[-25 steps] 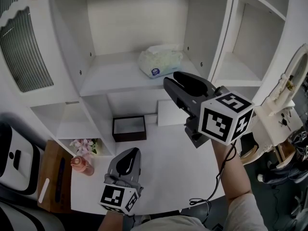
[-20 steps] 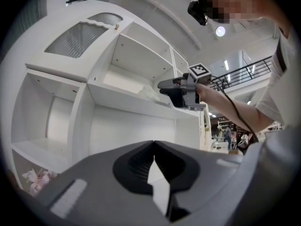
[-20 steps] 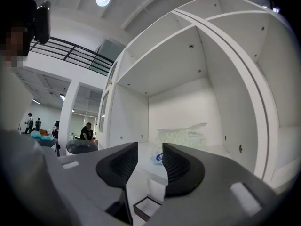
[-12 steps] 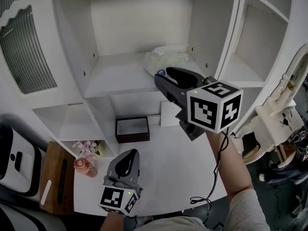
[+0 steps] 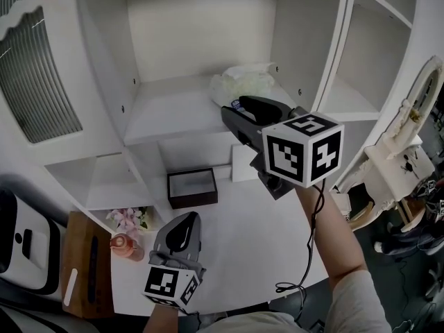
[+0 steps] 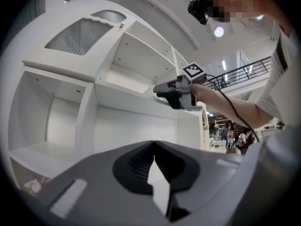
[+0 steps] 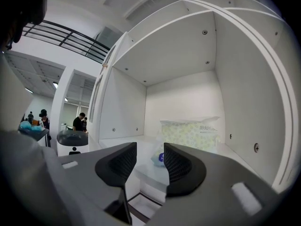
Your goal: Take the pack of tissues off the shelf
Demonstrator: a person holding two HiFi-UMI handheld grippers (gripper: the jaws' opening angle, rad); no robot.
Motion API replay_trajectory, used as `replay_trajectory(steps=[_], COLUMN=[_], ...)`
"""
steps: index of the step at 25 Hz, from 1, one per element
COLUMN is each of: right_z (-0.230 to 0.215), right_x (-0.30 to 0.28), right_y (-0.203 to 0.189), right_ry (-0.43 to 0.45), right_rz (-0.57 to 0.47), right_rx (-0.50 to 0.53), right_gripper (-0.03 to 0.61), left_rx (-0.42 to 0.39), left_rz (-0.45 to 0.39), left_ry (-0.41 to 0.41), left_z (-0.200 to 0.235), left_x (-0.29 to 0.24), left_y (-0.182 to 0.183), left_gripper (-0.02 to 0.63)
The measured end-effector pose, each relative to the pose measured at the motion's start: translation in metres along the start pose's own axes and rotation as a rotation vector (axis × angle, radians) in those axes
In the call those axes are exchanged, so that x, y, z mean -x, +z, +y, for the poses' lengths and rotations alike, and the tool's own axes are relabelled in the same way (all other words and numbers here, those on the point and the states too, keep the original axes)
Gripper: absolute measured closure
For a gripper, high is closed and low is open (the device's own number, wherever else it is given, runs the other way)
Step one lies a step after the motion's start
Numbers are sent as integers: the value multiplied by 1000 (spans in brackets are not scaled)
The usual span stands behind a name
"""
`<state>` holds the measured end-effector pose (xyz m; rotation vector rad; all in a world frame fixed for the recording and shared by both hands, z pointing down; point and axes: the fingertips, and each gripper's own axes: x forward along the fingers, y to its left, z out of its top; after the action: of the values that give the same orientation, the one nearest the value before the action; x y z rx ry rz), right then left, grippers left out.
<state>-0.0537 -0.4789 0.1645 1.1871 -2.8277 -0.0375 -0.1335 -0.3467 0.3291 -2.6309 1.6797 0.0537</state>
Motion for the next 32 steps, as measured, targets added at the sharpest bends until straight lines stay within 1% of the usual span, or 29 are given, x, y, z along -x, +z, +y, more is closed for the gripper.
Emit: replay_trajectory(steps=[8, 13, 17, 19, 20, 22, 23, 27, 32], right_z=[1, 0, -2, -6, -8, -12, -12, -12, -11], right_x=[-8, -16, -19, -19, -18, -18, -18, -15, -11], right_y=[-8, -9, -11, -12, -12, -14, -16, -17, -16], right_ry=[-86, -167, -233, -270, -288, -317, -325, -329, -310], right_rz=[42, 68, 111, 131, 141, 164, 172, 151, 107], right_rx=[12, 46, 81, 101, 113, 144, 154, 133, 90], right_gripper=[394, 395, 403, 435, 468, 553, 566, 574, 577], left_rx=[5, 28, 41, 50, 54, 64, 67, 69, 65], left_rz=[-16, -21, -21, -20, -20, -19, -19, -24, -31], left_ry=[-75, -118, -139, -145, -148, -152, -154, -155, -149], left_z=[14, 20, 25, 28, 29, 31, 32, 31, 31], left_x=[-6, -4, 2, 4, 5, 7, 8, 11, 15], left_y=[6, 3, 1, 0, -1, -4, -4, -3, 0], left_gripper=[612, 612, 613, 612, 612, 612, 612, 612, 612])
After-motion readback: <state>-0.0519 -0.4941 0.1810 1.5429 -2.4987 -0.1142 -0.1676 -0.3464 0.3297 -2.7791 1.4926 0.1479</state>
